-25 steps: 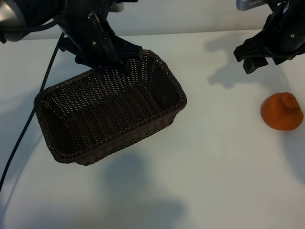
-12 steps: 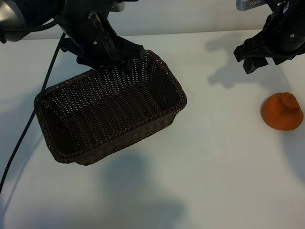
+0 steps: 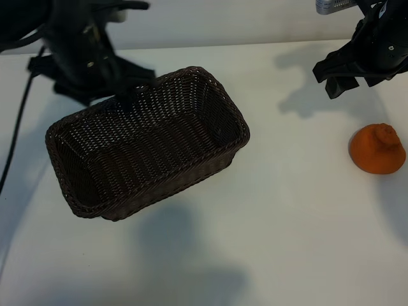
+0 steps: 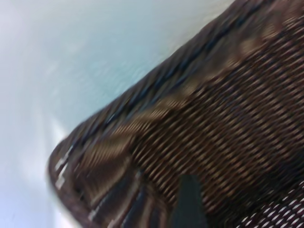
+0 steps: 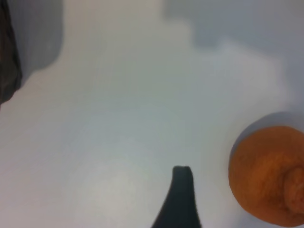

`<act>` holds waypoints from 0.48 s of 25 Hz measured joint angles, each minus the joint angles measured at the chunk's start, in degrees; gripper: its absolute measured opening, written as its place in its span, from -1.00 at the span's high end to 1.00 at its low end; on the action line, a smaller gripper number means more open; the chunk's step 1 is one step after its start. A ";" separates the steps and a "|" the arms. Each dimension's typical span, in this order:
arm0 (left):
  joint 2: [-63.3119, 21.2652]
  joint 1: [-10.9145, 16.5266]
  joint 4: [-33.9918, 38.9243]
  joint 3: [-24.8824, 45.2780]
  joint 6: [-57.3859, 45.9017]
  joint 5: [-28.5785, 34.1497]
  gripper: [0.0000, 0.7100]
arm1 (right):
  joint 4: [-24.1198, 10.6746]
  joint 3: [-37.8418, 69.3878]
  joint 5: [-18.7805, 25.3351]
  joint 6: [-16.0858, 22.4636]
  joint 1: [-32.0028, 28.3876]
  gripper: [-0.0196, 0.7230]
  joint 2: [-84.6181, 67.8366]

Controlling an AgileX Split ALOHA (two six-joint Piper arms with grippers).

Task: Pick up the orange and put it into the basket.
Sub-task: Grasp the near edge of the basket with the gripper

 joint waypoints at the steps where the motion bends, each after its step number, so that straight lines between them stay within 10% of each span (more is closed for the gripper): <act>1: -1.66 0.35 0.45 1.90 -0.70 -0.56 -0.67 | 0.00 0.00 0.06 0.00 0.00 -0.66 0.00; 12: -19.02 9.90 0.41 26.80 -8.90 -10.92 -0.66 | 0.00 0.00 0.79 0.00 0.00 -0.66 0.00</act>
